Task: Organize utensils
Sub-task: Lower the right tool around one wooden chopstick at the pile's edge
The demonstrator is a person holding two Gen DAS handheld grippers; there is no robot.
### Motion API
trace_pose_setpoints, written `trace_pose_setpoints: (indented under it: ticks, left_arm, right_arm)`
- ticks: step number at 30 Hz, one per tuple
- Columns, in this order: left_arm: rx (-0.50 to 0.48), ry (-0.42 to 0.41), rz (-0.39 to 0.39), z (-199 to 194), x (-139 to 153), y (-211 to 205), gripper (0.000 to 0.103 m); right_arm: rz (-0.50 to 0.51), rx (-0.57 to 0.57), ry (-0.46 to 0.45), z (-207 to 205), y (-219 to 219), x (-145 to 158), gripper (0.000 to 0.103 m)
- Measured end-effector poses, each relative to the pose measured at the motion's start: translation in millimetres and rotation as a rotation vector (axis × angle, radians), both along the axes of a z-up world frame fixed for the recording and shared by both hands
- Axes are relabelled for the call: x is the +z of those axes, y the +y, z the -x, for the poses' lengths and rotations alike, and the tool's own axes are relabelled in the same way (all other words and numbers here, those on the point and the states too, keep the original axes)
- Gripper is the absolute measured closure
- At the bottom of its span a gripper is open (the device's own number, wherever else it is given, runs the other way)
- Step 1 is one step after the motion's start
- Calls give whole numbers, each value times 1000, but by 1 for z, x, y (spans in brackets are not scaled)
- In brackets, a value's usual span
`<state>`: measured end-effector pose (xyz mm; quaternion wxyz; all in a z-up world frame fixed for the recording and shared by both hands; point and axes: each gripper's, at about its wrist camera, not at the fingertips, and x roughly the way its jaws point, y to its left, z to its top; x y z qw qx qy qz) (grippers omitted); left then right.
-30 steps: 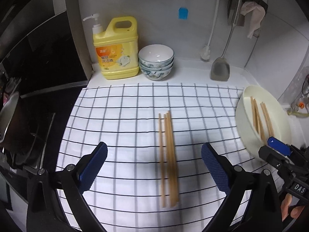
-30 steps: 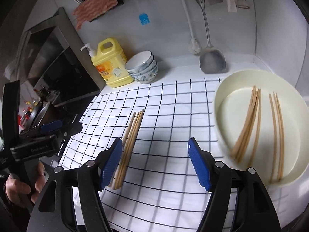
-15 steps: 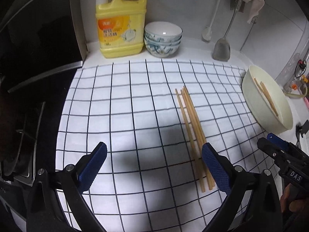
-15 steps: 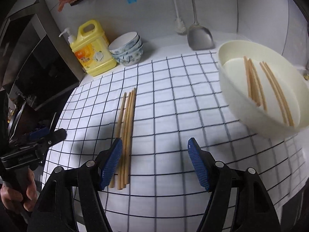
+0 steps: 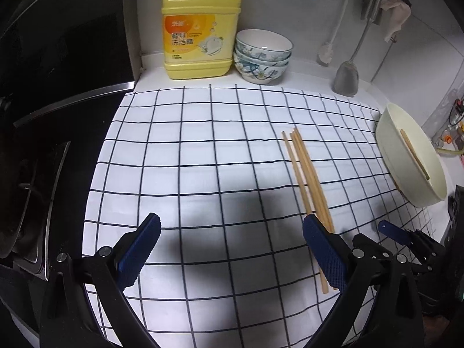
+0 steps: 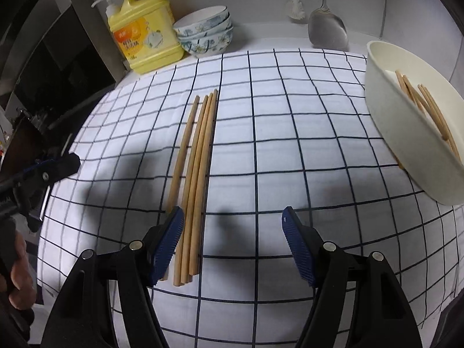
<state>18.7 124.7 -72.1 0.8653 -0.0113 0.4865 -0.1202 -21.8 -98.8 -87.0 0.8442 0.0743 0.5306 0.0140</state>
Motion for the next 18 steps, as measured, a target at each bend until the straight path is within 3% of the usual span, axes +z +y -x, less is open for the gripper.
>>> trace_pose_setpoints:
  ticks: [18]
  left_arm:
    - [14, 16, -6, 3, -11, 13, 7]
  right_arm:
    - [91, 19, 11, -2, 12, -21, 36]
